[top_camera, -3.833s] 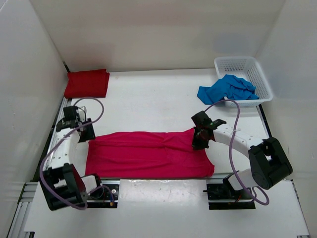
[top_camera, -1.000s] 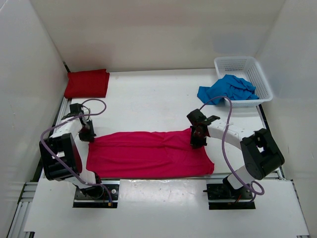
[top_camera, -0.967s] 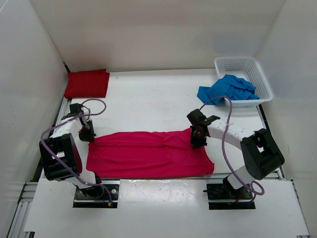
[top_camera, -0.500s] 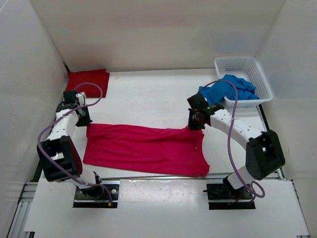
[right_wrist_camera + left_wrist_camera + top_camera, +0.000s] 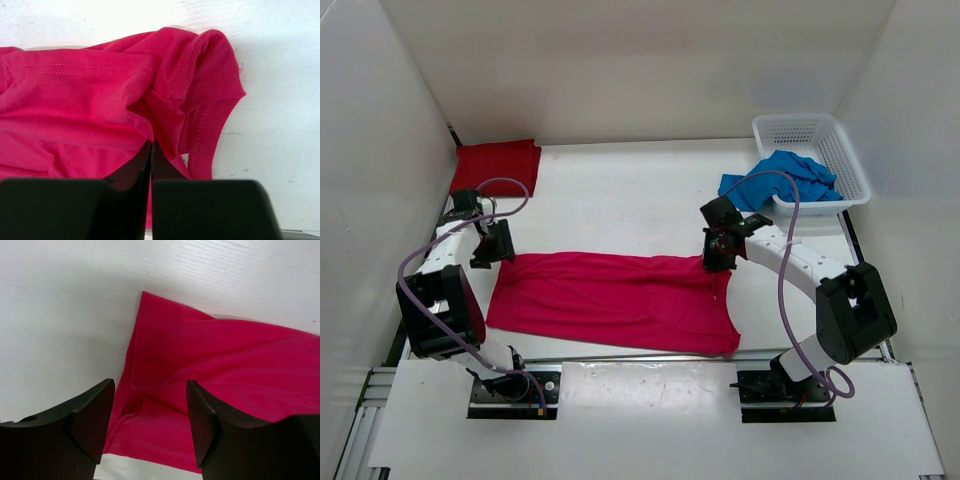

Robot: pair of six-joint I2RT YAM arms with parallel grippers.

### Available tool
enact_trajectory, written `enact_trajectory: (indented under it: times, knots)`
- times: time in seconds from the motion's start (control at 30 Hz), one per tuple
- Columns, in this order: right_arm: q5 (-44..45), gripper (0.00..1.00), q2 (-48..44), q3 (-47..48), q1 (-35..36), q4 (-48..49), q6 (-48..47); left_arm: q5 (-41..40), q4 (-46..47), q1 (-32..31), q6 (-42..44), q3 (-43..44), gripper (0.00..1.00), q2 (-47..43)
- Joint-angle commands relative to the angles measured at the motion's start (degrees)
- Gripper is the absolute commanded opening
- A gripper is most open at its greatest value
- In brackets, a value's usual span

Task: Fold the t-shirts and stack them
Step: Fold the other side of the tshirt into a rectangle

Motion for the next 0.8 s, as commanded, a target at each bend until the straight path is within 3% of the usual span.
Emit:
enact_trajectory:
  times: [0.0,0.13,0.17,0.3,0.6,0.77]
  knots:
    - [-0.8,0.00,0.1,0.2,-0.1,0.7,0.8,0.5,0.0,0.0,0.0,1.7,0.70,-0.6]
    - [-1.9,0.00,0.1,0.2,0.5,1.3,1.3,0.5,-0.5,0.0,0.0,-0.5,0.67,-4.0]
    - [-1.9,0.00,0.1,-0.3,0.5,1.9,1.3,-0.6,-0.5,0.0,0.0,-3.8,0.59,-4.0]
    - [-1.9,0.00,0.1,-0.3,0.5,2.4,1.3,-1.4,-1.8,0.0,0.0,-3.8,0.59,0.6]
    - [-2.5,0.00,0.6,-3.1,1.0,3.0,1.8,1.2,-1.8,0.0,0.0,4.6,0.58,10.8]
    - [-2.5,0.00,0.6,-4.4,1.0,3.5,1.8,0.0,-1.3,0.0,0.0,4.6,0.48,12.1]
